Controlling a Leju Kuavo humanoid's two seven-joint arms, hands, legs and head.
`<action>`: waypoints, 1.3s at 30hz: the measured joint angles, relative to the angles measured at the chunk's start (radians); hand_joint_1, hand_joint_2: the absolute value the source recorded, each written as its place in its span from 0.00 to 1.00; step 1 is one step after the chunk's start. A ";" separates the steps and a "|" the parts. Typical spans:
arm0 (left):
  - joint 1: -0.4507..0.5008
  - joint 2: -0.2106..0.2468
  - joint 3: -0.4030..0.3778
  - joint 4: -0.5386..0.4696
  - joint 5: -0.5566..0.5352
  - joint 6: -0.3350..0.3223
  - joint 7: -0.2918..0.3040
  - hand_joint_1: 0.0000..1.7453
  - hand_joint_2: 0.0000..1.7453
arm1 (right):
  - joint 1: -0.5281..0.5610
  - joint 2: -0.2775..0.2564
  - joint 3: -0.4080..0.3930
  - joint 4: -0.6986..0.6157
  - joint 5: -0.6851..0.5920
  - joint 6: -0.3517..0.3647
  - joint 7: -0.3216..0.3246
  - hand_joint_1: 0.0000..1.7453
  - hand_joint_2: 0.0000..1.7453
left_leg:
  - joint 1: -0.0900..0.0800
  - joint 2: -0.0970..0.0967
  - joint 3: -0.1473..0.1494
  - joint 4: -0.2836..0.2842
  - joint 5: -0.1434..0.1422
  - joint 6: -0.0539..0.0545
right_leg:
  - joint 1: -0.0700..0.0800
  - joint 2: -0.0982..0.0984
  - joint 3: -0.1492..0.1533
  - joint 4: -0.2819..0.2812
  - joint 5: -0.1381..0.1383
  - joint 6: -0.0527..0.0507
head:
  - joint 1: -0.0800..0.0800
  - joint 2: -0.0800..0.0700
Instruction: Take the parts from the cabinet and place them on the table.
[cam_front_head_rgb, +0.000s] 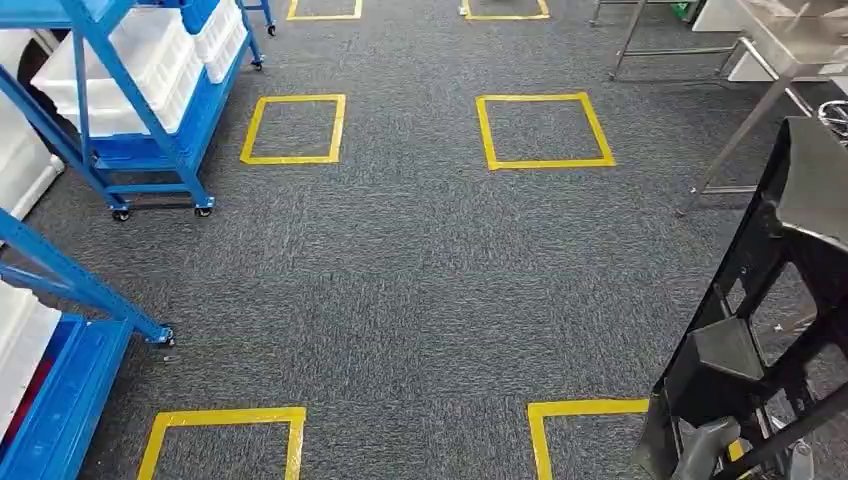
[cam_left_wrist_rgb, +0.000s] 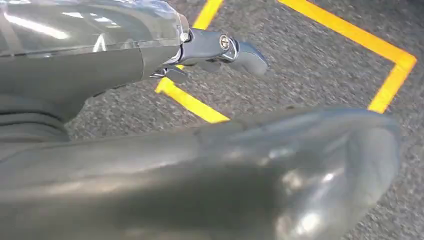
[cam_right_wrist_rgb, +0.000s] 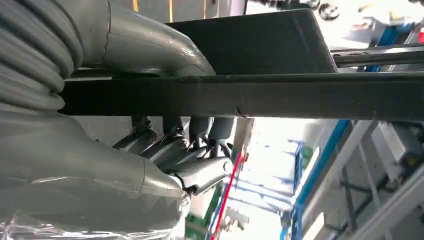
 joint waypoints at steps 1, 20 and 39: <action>-0.001 0.000 0.000 0.000 0.002 0.004 -0.001 0.00 0.00 | 0.000 0.000 0.000 0.002 0.004 -0.007 0.000 1.00 1.00 | -0.005 0.016 -0.002 0.004 0.002 0.003 | -0.004 0.012 -0.005 -0.005 0.006 0.010 | 0.000 0.000; -0.010 0.001 -0.007 0.006 0.042 0.003 -0.031 0.00 0.00 | -0.027 -0.003 0.012 0.025 -0.022 0.001 -0.001 1.00 1.00 | -0.012 0.182 -0.001 0.002 0.001 -0.005 | -0.004 -0.141 0.044 -0.037 -0.019 -0.001 | 0.008 0.000; -0.005 0.007 -0.014 0.017 0.097 0.021 -0.033 0.00 0.00 | -0.072 -0.021 0.061 0.060 -0.005 -0.001 0.000 1.00 1.00 | -0.002 0.117 -0.022 -0.020 0.045 0.036 | -0.009 -0.102 -0.122 0.248 -0.143 0.042 | 0.016 0.000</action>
